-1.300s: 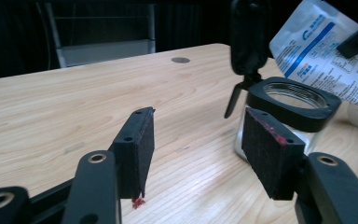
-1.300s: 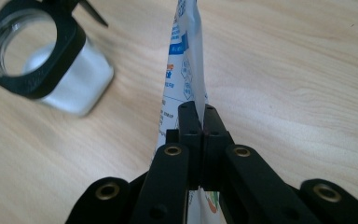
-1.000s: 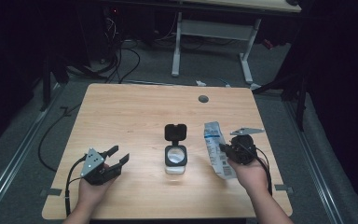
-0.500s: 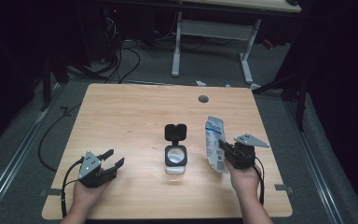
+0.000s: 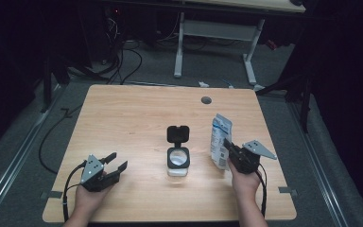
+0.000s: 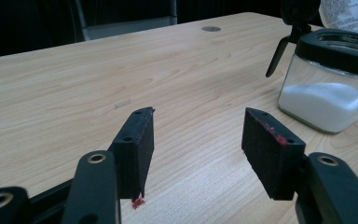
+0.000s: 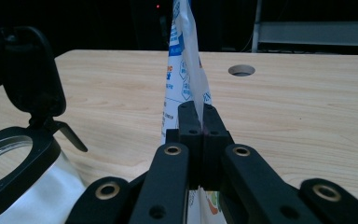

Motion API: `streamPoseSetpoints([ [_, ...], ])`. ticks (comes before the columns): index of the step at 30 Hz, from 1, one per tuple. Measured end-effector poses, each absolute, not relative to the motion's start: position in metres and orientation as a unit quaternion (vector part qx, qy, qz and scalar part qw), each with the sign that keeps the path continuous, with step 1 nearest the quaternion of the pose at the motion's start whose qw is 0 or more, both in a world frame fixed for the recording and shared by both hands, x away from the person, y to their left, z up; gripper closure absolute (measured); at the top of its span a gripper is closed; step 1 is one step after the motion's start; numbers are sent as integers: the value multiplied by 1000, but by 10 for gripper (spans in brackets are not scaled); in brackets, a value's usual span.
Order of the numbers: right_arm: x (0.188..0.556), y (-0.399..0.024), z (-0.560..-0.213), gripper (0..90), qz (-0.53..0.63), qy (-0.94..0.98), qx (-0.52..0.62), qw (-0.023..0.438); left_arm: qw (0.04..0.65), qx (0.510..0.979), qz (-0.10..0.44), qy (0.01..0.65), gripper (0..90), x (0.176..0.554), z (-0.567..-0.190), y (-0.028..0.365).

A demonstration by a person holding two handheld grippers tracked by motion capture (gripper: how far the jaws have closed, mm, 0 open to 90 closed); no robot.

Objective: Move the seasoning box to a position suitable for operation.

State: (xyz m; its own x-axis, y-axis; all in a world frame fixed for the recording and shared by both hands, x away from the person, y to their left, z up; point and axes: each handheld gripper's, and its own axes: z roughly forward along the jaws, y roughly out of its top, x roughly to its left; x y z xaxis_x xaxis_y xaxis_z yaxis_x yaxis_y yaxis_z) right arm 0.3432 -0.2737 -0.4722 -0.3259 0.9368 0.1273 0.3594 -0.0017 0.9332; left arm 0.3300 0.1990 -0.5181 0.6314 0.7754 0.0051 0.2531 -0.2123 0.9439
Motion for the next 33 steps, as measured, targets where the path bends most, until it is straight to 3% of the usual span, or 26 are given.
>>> streamPoseSetpoints([
  [17,358,-292,-476,900,521,602,507,331,521,735,252,353,443,329,-518,201],
  [33,340,-305,-491,898,524,596,508,335,525,734,251,351,443,327,-515,199],
])
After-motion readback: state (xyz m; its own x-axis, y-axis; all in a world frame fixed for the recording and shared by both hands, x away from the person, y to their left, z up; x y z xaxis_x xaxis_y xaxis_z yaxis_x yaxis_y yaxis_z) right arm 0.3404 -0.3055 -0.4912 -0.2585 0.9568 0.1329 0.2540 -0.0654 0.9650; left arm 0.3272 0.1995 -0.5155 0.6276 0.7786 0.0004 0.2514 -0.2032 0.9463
